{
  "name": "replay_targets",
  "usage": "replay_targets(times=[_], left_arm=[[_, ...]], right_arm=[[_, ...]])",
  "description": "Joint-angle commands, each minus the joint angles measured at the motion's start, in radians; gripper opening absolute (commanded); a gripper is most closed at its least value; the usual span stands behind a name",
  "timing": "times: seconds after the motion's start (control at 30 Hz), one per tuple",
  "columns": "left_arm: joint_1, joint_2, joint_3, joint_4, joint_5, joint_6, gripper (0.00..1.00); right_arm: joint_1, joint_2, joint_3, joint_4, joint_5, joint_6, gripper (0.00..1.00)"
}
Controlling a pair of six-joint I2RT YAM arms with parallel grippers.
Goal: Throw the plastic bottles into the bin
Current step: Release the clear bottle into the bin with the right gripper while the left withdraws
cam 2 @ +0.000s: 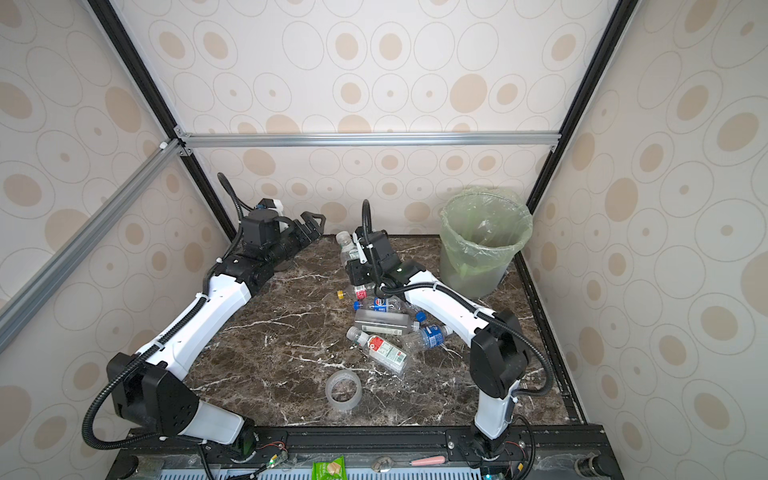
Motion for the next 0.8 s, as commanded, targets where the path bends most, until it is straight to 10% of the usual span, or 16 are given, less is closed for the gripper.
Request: replay_targets(times=[0.0, 0.77], left_arm=[[0.004, -0.005, 0.066, 0.069, 0.051, 0.078, 0.99], [-0.354, 0.388, 0.748, 0.043, 0.033, 0.445, 0.99]], right_arm=[[-0.040, -0.098, 0.007, -0.027, 0.047, -0.031, 0.40], [-0.195, -0.392, 0.447, -0.111, 0.409, -0.505, 0.42]])
